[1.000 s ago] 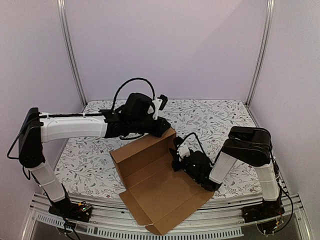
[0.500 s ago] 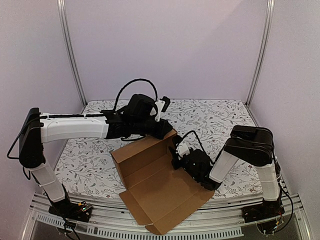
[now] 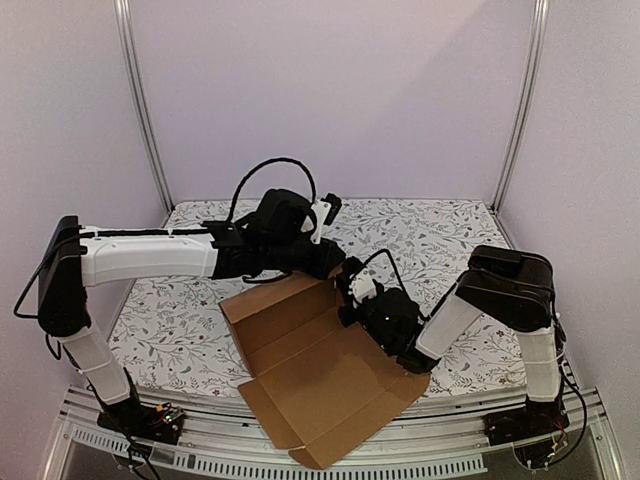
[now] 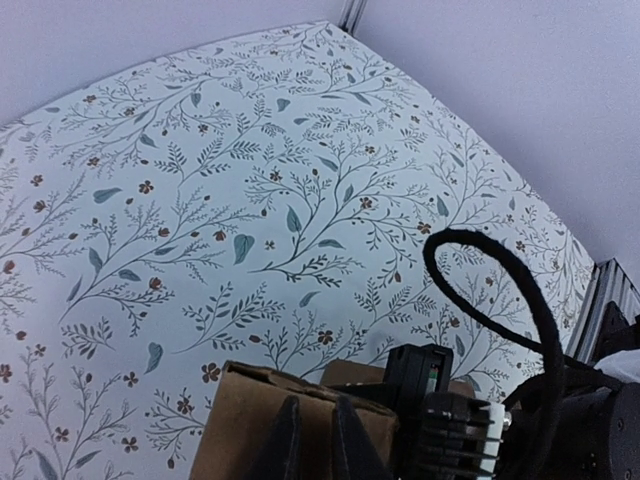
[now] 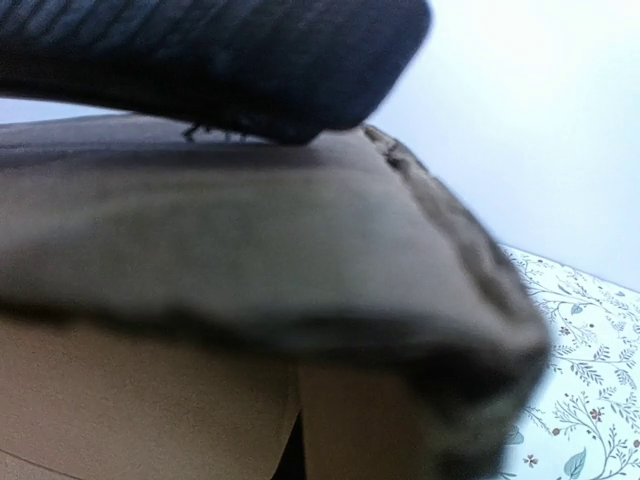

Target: Fold the paper box

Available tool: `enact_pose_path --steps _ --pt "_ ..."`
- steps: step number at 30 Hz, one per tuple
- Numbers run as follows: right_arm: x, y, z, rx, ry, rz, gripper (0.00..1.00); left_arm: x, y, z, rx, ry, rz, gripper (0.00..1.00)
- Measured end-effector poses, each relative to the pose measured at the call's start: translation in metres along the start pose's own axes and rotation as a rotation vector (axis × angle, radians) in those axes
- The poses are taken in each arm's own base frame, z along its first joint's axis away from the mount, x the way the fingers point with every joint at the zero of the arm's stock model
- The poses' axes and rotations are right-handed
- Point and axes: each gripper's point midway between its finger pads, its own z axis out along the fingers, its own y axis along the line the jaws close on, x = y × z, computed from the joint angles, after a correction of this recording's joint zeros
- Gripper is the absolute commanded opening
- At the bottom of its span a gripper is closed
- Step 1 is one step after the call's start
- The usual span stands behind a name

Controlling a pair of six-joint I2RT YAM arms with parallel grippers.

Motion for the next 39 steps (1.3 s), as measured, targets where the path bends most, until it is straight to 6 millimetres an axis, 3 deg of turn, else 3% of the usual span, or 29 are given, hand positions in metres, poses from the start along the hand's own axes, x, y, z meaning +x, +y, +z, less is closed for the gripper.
enact_pose_path --steps 5,10,15,26,28,30,39 --pt "0.001 0.000 0.001 0.004 0.000 0.006 0.01 0.000 0.000 0.000 -0.003 -0.001 -0.002 0.11" --pt "0.001 -0.001 0.001 0.007 -0.001 0.005 0.22 0.000 0.000 0.000 -0.003 -0.001 -0.002 0.11" --pt "0.005 -0.001 0.001 0.011 0.006 0.006 0.24 0.001 -0.002 0.000 0.000 0.000 -0.002 0.11" --pt "0.037 -0.002 -0.005 0.016 0.053 0.062 0.25 -0.001 0.001 0.002 -0.015 -0.011 -0.004 0.11" --pt "0.045 -0.002 -0.006 0.015 0.070 0.069 0.22 -0.001 0.000 0.002 -0.014 -0.011 -0.003 0.11" --pt "0.051 -0.002 -0.006 0.016 0.080 0.074 0.02 -0.001 0.000 0.002 -0.013 -0.011 -0.003 0.11" --pt "0.055 0.000 -0.006 0.010 0.083 0.089 0.00 -0.002 -0.001 0.004 -0.009 -0.011 -0.004 0.11"
